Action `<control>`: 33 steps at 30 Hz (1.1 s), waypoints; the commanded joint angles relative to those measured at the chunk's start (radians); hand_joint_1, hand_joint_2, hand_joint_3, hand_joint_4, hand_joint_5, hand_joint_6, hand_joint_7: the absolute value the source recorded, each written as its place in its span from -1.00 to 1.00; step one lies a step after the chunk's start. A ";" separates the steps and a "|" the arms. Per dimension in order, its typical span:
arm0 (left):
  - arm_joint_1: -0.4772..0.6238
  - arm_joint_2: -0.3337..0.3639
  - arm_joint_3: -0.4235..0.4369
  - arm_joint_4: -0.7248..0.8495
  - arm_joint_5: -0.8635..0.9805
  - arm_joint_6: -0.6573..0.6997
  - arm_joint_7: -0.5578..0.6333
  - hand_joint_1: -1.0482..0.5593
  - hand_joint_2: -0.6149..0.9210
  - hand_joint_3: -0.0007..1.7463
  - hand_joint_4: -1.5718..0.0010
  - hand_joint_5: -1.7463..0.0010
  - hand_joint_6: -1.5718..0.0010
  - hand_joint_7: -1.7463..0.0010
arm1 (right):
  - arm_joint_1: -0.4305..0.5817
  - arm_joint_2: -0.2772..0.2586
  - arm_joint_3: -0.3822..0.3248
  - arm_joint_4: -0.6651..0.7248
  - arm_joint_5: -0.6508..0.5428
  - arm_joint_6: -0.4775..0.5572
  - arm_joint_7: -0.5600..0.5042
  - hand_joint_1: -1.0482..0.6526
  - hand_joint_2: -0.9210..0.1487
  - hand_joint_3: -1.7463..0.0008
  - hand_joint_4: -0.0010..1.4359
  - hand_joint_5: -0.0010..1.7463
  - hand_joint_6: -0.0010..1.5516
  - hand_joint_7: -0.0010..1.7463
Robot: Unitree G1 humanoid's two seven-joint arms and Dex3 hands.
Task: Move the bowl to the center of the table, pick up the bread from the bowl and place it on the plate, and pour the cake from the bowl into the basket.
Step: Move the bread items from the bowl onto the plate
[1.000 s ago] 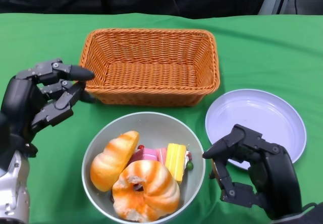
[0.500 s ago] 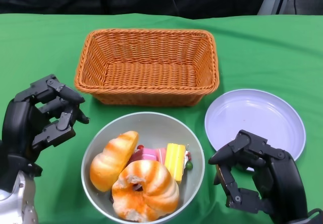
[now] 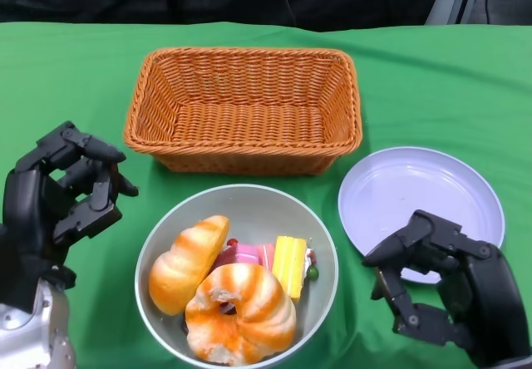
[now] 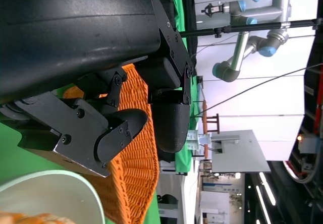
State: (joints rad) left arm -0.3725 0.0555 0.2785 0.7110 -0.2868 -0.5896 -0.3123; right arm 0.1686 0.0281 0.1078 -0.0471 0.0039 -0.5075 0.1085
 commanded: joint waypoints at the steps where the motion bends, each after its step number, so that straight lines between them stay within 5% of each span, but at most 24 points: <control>1: -0.018 0.007 0.010 0.030 0.010 -0.038 0.025 0.20 0.42 0.36 -0.05 -0.80 -0.04 -0.51 | -0.002 -0.030 -0.017 -0.035 -0.003 0.002 0.006 0.08 -0.42 0.00 0.14 0.66 0.05 0.17; 8: -0.021 0.006 0.009 0.037 0.003 -0.040 0.022 0.19 0.39 0.42 -0.06 -0.78 -0.04 -0.52 | -0.004 -0.041 -0.007 -0.086 -0.041 0.032 0.004 -0.04 -0.71 0.48 0.11 0.49 0.08 -0.06; 15: -0.025 0.008 0.008 0.046 0.007 -0.059 0.027 0.22 0.38 0.42 -0.05 -0.79 -0.03 -0.52 | -0.043 -0.118 0.011 -0.184 -0.080 0.134 0.075 -0.11 -0.98 0.86 -0.07 0.35 -0.10 -0.24; 25: -0.005 -0.003 0.002 0.027 0.012 -0.069 0.031 0.19 0.38 0.39 -0.05 -0.78 -0.05 -0.50 | -0.119 -0.184 0.045 -0.322 -0.239 0.227 0.097 -0.36 -0.99 1.00 -0.02 -0.34 -0.03 -0.82; 33: -0.004 -0.001 -0.001 0.038 0.034 -0.088 0.042 0.22 0.38 0.41 -0.05 -0.78 -0.04 -0.49 | -0.192 -0.186 0.086 -0.391 -0.466 0.255 0.064 -0.54 -1.00 0.95 -0.14 -0.41 -0.11 -0.97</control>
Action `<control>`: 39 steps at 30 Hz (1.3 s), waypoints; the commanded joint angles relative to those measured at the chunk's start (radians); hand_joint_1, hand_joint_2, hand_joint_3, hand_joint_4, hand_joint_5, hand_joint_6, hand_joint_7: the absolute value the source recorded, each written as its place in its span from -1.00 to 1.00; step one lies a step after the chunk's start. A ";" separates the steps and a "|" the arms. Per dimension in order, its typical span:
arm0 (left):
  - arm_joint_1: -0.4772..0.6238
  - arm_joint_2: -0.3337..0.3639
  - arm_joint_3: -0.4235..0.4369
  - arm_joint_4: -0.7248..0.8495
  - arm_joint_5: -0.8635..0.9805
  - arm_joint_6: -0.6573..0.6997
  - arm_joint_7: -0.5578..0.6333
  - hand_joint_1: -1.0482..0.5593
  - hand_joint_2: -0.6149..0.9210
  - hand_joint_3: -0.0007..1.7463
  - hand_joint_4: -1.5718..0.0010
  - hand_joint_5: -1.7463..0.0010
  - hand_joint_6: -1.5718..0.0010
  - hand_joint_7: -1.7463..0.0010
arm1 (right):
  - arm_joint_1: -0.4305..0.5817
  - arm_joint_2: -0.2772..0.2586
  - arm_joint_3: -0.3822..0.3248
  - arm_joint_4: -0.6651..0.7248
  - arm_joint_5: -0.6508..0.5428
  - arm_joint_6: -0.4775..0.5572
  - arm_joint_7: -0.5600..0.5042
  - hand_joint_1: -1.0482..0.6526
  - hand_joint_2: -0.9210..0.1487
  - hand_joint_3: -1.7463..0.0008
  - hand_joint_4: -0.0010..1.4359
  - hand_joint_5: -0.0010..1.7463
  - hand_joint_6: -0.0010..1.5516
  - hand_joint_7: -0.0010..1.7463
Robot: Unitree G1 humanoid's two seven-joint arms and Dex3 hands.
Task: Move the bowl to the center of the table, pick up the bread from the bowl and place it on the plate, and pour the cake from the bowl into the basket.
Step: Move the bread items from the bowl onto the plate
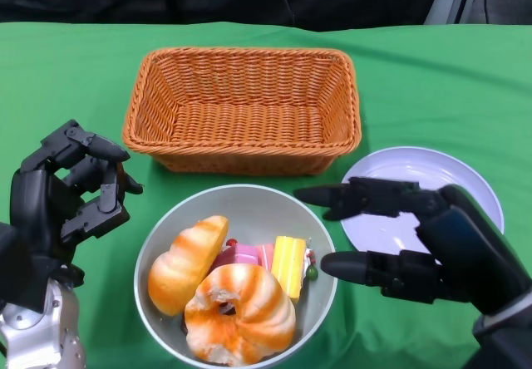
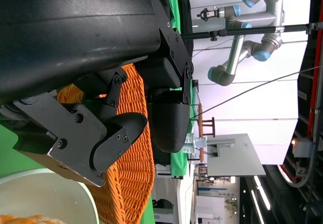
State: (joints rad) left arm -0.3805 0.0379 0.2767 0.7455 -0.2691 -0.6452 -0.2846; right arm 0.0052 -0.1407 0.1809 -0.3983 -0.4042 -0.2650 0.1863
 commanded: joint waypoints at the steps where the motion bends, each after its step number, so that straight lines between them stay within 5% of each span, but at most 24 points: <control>1: 0.003 0.016 0.002 0.008 0.015 -0.034 0.011 0.21 0.39 0.40 -0.05 -0.78 -0.03 -0.50 | -0.038 -0.015 0.020 -0.048 -0.083 0.021 -0.011 -0.55 -1.00 0.94 -0.14 -0.41 -0.11 -0.97; 18: 0.011 0.004 0.000 -0.006 0.015 -0.023 0.010 0.20 0.50 0.22 -0.02 -0.78 -0.03 -0.45 | -0.237 0.012 0.167 0.053 -0.250 0.083 -0.011 -0.58 -0.94 0.98 -0.14 -0.26 -0.11 -0.99; 21: 0.010 -0.008 0.002 -0.014 0.006 -0.016 0.013 0.17 0.54 0.14 -0.05 -0.74 -0.04 -0.43 | -0.271 0.013 0.185 0.105 -0.247 0.062 -0.025 -0.57 -0.97 0.99 -0.19 0.02 -0.10 -0.99; 29: 0.015 -0.027 -0.001 -0.041 0.007 0.012 0.039 0.21 0.48 0.21 -0.10 -0.71 -0.10 -0.42 | -0.330 0.031 0.228 0.241 -0.254 0.020 -0.087 -0.60 -1.00 0.98 -0.22 0.19 -0.03 -0.97; 31: 0.021 -0.028 -0.007 -0.054 0.014 0.020 0.048 0.18 0.51 0.15 -0.09 -0.76 -0.08 -0.45 | -0.344 0.034 0.238 0.277 -0.250 0.005 -0.103 -0.60 -1.00 0.94 -0.25 0.18 -0.04 -0.98; 36: 0.036 -0.033 -0.011 -0.086 0.017 0.051 0.059 0.10 0.79 -0.42 -0.07 -0.73 -0.08 -0.32 | -0.363 0.048 0.250 0.343 -0.229 -0.008 -0.116 -0.59 -1.00 0.92 -0.27 0.09 -0.04 -0.99; 39: 0.038 -0.038 -0.009 -0.102 -0.007 0.065 0.040 0.14 0.87 -0.52 -0.09 -0.71 -0.09 -0.29 | -0.370 0.052 0.258 0.368 -0.227 -0.011 -0.117 -0.58 -1.00 0.92 -0.26 0.06 -0.03 -0.98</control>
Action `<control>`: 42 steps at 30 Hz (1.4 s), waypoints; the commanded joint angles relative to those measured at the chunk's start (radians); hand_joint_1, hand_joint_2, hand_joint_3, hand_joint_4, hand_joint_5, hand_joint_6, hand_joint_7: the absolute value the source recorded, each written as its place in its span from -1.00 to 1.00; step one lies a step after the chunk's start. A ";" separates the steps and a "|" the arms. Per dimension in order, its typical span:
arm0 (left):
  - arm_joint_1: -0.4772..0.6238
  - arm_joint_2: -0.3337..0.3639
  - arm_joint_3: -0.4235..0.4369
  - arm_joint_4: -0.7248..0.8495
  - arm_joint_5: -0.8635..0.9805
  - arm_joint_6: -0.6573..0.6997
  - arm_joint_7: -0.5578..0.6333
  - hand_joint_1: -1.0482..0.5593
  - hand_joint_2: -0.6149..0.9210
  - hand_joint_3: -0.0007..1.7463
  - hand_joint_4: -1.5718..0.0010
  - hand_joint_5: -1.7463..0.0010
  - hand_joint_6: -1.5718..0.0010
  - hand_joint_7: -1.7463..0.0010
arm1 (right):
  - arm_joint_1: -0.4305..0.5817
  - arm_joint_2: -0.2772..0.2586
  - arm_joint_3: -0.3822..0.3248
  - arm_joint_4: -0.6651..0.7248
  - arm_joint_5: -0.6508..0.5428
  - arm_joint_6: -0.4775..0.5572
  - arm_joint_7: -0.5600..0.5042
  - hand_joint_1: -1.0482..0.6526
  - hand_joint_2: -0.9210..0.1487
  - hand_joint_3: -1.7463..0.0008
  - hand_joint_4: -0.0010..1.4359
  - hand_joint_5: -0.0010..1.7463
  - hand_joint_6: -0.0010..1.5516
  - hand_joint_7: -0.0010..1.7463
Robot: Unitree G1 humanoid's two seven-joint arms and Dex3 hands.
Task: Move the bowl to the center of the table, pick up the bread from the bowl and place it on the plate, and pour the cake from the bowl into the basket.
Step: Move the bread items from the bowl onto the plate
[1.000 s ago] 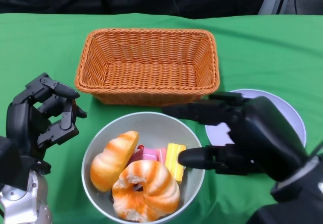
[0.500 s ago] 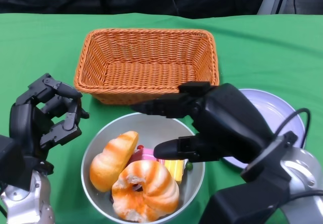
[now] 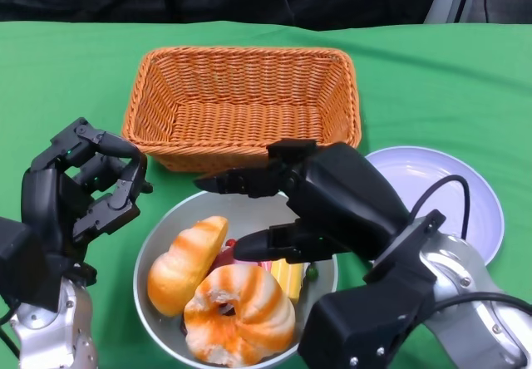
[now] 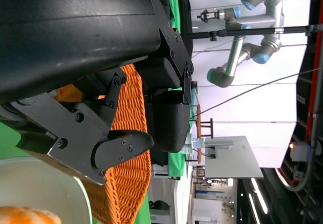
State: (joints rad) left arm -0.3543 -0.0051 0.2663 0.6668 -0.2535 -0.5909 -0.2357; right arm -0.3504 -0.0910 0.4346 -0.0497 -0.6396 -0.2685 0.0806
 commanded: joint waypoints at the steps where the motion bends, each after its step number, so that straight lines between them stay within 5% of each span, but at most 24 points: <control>1: 0.013 0.004 0.000 -0.028 -0.022 0.008 -0.010 0.15 0.88 -0.51 -0.10 -0.71 -0.09 -0.30 | -0.015 0.004 0.006 0.022 0.007 -0.007 -0.013 -0.57 -1.00 0.93 -0.26 0.07 -0.03 -0.98; 4: 0.010 0.003 -0.003 -0.040 -0.020 0.021 0.001 0.14 0.87 -0.54 -0.11 -0.69 -0.06 -0.30 | -0.026 0.011 0.020 0.038 -0.008 0.006 -0.012 -0.56 -0.98 0.96 -0.25 0.10 -0.03 -0.99; 10: 0.003 -0.005 0.008 -0.039 -0.090 0.051 -0.048 -0.08 0.97 -0.96 -0.16 -0.54 -0.15 -0.08 | -0.036 0.016 0.038 0.084 -0.022 -0.018 -0.046 -0.55 -0.97 0.99 -0.28 0.09 -0.04 -1.00; 16: 0.004 -0.003 0.008 -0.033 -0.064 0.034 -0.020 0.06 1.00 -0.95 -0.14 -0.57 -0.16 -0.09 | -0.040 0.021 0.041 0.102 -0.014 -0.005 -0.042 -0.55 -1.00 0.99 -0.25 0.02 -0.06 -1.00; 22: 0.005 0.014 0.006 -0.020 -0.023 0.026 0.007 0.05 1.00 -0.88 -0.08 -0.71 -0.08 -0.34 | -0.049 0.032 0.040 0.143 -0.001 0.008 -0.040 -0.55 -1.00 0.97 -0.24 0.00 -0.06 -1.00; 30: 0.004 0.013 0.002 0.010 0.056 -0.039 0.080 0.10 0.91 -0.57 0.01 -0.94 0.00 -0.55 | -0.063 0.023 0.039 0.190 -0.010 0.020 -0.038 -0.53 -1.00 0.97 -0.22 -0.02 -0.01 -0.98; 33: 0.005 0.016 -0.003 0.011 0.086 -0.035 0.116 0.16 0.57 0.03 0.06 -0.97 0.05 -0.62 | -0.066 0.019 0.040 0.214 -0.006 0.002 -0.048 -0.50 -1.00 0.97 -0.21 -0.04 -0.01 -0.98; 35: 0.003 0.018 -0.001 0.012 0.087 -0.031 0.121 0.19 0.47 0.25 0.08 -0.96 0.06 -0.64 | -0.068 0.020 0.047 0.224 -0.019 0.002 -0.056 -0.48 -1.00 0.98 -0.18 -0.09 -0.01 -0.98; 42: -0.003 0.025 0.008 0.017 0.086 -0.018 0.146 0.16 0.41 0.33 0.03 -0.94 0.03 -0.61 | -0.089 0.038 0.068 0.286 -0.049 -0.011 -0.102 -0.45 -1.00 0.99 -0.16 -0.01 0.00 -0.99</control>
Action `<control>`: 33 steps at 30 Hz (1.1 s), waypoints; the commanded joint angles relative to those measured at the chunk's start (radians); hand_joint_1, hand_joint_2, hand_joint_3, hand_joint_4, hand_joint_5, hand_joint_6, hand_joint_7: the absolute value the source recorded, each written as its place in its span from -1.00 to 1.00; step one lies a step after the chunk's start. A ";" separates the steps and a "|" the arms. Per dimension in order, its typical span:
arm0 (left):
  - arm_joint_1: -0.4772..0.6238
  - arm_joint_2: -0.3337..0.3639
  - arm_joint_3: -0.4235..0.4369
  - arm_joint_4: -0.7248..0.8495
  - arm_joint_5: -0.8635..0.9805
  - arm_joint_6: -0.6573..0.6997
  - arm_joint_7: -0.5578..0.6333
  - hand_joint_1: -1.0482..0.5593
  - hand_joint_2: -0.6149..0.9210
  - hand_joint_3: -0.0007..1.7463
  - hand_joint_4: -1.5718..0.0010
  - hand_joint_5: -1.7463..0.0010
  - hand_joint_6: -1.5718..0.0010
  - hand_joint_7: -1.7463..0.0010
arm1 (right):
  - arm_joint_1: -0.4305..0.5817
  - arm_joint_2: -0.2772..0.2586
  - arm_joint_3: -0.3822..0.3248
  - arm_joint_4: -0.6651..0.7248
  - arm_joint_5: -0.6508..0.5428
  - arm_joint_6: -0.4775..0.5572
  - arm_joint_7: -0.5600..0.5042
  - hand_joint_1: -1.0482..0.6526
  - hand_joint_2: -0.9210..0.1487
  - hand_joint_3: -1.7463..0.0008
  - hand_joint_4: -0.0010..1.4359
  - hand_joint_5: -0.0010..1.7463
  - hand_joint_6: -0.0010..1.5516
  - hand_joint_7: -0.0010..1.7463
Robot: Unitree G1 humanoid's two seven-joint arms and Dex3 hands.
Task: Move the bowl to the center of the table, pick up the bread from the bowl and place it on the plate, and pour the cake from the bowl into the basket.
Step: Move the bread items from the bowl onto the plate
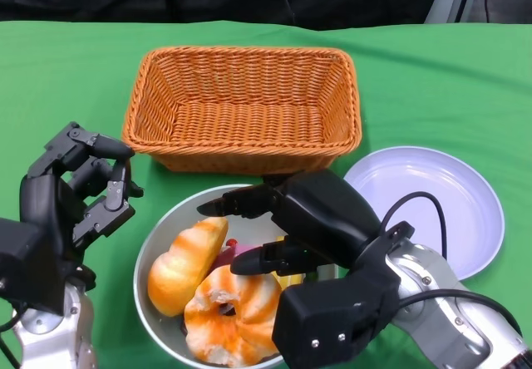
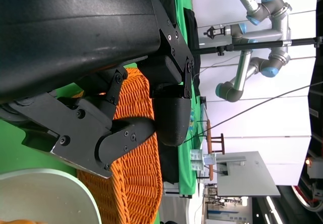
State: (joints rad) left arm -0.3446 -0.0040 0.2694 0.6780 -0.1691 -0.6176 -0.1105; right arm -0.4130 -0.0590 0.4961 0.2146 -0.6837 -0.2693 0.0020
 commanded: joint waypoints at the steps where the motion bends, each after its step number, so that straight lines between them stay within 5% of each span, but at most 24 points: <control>1: -0.011 0.026 0.003 0.003 0.005 0.015 0.025 0.16 0.41 0.33 0.03 -0.95 0.03 -0.61 | -0.030 0.009 0.010 0.029 -0.006 -0.007 -0.025 -0.44 -1.00 0.99 -0.18 0.03 0.00 -0.99; 8: -0.022 0.025 0.003 0.011 -0.020 0.028 0.015 0.11 0.42 0.17 -0.02 -1.00 0.04 -0.65 | -0.070 0.029 0.030 0.089 -0.023 -0.003 -0.057 -0.43 -1.00 0.98 -0.22 0.08 0.04 -0.98; 12: -0.033 0.026 0.009 0.036 -0.046 0.014 -0.012 0.04 0.63 -0.17 -0.04 -1.00 0.06 -0.68 | -0.097 0.041 0.036 0.124 -0.032 0.000 -0.069 -0.43 -1.00 0.98 -0.22 0.09 0.05 -0.97; 15: -0.045 0.018 0.027 0.055 -0.127 0.027 -0.098 0.01 0.75 -0.64 -0.07 -1.00 0.10 -0.80 | -0.113 0.047 0.040 0.148 -0.038 0.004 -0.076 -0.42 -1.00 0.99 -0.23 0.05 0.00 -0.99; 19: -0.055 0.009 0.044 0.059 -0.202 0.056 -0.168 -0.04 0.78 -0.80 -0.09 -1.00 0.03 -0.70 | -0.134 0.051 0.049 0.178 -0.049 0.003 -0.080 -0.41 -1.00 0.99 -0.17 -0.10 -0.07 -0.99; 24: -0.050 0.027 0.024 0.064 -0.076 0.030 -0.033 -0.06 0.82 -0.83 -0.10 -1.00 -0.01 -0.71 | -0.153 0.058 0.060 0.212 -0.053 -0.006 -0.082 -0.42 -1.00 0.98 -0.13 -0.12 -0.07 -0.99; 27: -0.039 0.037 0.005 0.046 0.005 0.030 0.041 -0.05 0.89 -0.81 -0.04 -1.00 0.07 -0.77 | -0.156 0.054 0.073 0.222 -0.053 -0.005 -0.066 -0.43 -1.00 0.99 -0.19 0.03 0.04 -0.92; 29: -0.040 0.036 0.006 0.044 -0.008 0.027 0.021 0.02 0.90 -0.80 0.02 -1.00 0.10 -0.71 | -0.157 0.052 0.081 0.222 -0.048 0.003 -0.038 -0.41 -1.00 0.96 -0.43 -0.24 0.05 -0.87; 31: -0.041 0.040 0.005 0.045 -0.010 0.029 0.011 0.08 0.86 -0.73 0.03 -0.96 0.06 -0.61 | -0.155 0.053 0.087 0.225 -0.050 0.008 -0.026 -0.40 -1.00 0.98 -0.30 -0.52 -0.06 -0.69; 33: -0.042 0.044 0.005 0.051 -0.004 0.019 0.013 0.12 0.71 -0.42 0.03 -0.91 0.04 -0.55 | -0.154 0.057 0.091 0.234 -0.052 0.010 -0.022 -0.40 -1.00 0.98 -0.25 -0.55 -0.24 -0.35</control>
State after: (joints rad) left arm -0.3855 0.0178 0.2741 0.7330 -0.1707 -0.5807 -0.0925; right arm -0.5516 -0.0037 0.5798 0.4377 -0.7415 -0.2668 -0.0321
